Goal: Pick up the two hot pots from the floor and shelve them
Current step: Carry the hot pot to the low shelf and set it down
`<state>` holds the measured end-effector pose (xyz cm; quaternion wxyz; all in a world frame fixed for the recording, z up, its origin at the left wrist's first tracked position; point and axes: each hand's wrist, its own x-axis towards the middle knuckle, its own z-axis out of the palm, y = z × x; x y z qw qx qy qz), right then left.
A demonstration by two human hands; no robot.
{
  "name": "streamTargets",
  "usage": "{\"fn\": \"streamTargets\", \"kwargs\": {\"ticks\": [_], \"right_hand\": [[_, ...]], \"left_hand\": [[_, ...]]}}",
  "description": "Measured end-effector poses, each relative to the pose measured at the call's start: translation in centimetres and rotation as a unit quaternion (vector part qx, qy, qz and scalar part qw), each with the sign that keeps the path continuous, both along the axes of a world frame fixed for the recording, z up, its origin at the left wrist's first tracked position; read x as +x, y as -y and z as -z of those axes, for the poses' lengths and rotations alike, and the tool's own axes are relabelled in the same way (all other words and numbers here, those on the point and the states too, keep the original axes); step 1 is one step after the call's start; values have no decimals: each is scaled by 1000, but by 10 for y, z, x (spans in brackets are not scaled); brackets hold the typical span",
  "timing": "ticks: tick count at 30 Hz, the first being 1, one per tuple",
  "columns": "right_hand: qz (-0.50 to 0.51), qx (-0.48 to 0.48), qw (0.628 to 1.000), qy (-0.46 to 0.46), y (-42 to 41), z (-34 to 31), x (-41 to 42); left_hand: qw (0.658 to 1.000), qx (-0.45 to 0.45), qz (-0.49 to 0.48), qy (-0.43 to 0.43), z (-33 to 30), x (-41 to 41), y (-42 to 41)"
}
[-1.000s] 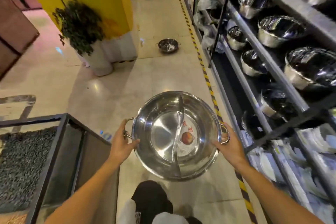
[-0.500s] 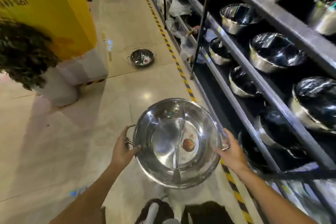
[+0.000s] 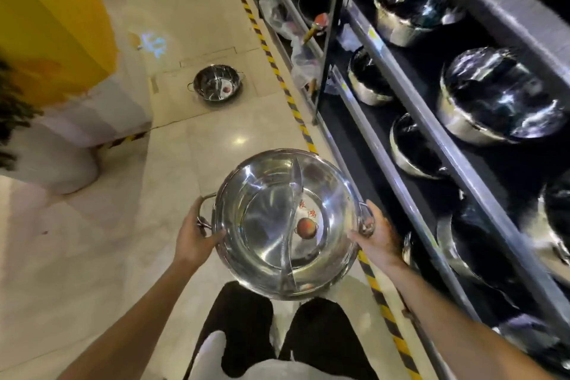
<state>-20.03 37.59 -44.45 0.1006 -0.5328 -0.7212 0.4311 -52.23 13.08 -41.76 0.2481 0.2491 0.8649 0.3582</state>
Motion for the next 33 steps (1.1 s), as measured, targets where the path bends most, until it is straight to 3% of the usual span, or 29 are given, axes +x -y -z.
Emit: {"fn": "streamTargets", "kwargs": {"ticks": [7,14,18,27,33], "right_hand": [[57,-69,996,-22,-38,35,-27],[125,-77,989,-34,-64,134,-41],[171,-103,977,-71,-101,226,-41],[249,4,960,-128,-192,468,-47],[163,82,981,-66,-256,557,-46]], "left_hand": [[998,-45,22,26,39,-49,-54],[996,-64,57,37,119,-80,-118],[996,-54,63,40,215,-84,-165],[998,39,43,40,476,-82,-281],[990,78,119,3,575,-113,-334]]}}
